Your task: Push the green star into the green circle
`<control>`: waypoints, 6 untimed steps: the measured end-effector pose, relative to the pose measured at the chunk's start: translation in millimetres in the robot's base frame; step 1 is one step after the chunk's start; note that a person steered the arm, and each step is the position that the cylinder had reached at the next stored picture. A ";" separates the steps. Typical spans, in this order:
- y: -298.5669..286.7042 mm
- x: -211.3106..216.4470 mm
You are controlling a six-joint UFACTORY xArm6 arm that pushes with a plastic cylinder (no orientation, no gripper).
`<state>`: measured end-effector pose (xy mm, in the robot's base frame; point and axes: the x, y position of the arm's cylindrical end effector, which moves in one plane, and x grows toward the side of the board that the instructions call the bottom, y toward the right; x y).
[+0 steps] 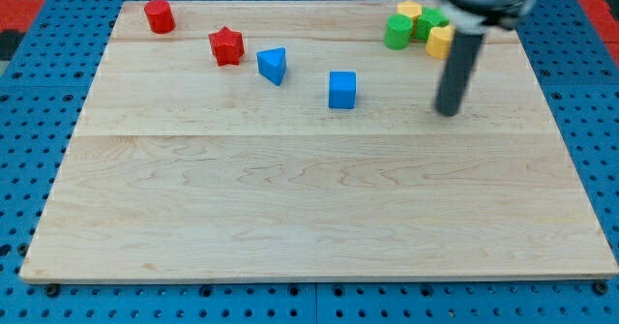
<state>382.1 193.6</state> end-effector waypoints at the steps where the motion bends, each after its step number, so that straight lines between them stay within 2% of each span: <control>1: 33.6 -87.8; 2: 33.3 -134.6; 3: -18.0 -139.2; 4: -48.8 -99.4; 5: -37.0 -83.4; 6: -32.5 -124.4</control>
